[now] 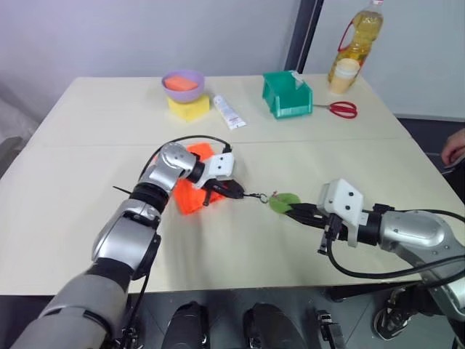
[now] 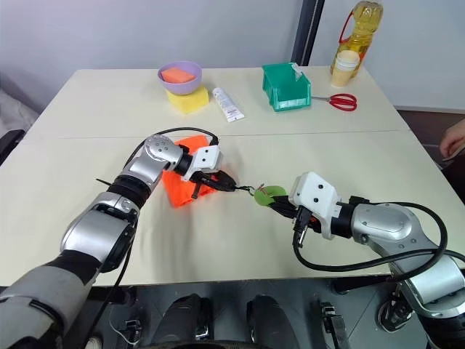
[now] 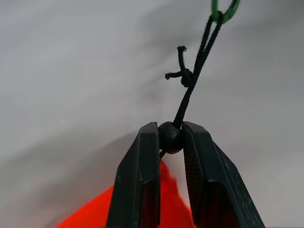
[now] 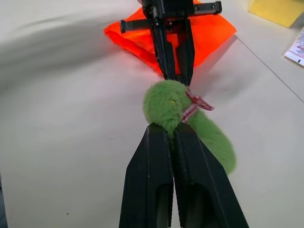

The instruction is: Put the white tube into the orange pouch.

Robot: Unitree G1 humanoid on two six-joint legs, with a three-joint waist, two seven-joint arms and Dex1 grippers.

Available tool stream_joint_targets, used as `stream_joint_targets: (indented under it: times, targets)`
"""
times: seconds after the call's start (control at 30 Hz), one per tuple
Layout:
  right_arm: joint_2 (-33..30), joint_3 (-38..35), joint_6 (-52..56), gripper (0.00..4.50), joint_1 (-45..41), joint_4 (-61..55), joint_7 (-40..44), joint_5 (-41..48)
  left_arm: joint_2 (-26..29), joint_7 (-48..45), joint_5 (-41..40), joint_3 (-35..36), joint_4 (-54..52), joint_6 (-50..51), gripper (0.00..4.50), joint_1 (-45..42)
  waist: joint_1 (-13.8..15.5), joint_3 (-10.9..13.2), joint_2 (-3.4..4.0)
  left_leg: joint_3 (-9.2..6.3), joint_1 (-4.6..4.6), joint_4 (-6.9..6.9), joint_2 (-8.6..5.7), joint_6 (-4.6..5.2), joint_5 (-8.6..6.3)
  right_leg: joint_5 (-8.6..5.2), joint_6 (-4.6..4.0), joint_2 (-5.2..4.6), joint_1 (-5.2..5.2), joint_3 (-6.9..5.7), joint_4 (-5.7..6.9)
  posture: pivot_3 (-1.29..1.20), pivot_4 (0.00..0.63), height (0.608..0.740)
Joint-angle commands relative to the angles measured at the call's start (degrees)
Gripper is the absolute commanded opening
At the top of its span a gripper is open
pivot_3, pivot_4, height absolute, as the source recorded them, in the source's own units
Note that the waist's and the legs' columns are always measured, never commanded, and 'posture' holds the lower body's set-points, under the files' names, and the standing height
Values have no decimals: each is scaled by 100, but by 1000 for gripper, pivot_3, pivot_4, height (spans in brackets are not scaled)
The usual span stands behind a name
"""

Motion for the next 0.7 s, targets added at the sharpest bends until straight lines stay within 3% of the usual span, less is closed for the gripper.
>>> stream_joint_targets:
  times: [0.03, 0.53, 0.7]
  targets:
    - [-20, -234, -140, 0, 19, -60, -40, -74, 233, 82, 51, 74, 102, -79, 191, -105, 7, 0, 0, 0, 0, 0, 0, 0, 0, 0, 0, 0, 0, 0, 0, 0, 150, 740]
    - [-150, -465, -389, 0, 109, 303, 101, -288, 647, 126, 42, 143, 187, -199, 191, 6, 7, 0, 0, 0, 0, 0, 0, 1, 0, 0, 0, -1, 0, 0, 0, 0, 150, 740]
    - [-98, -375, -386, 0, 66, 248, 74, -278, 594, -119, -319, 380, 65, 274, 191, 22, 6, 0, 0, 1, 0, 0, 0, 1, 0, 0, 0, -1, 1, 0, 0, 0, 150, 740]
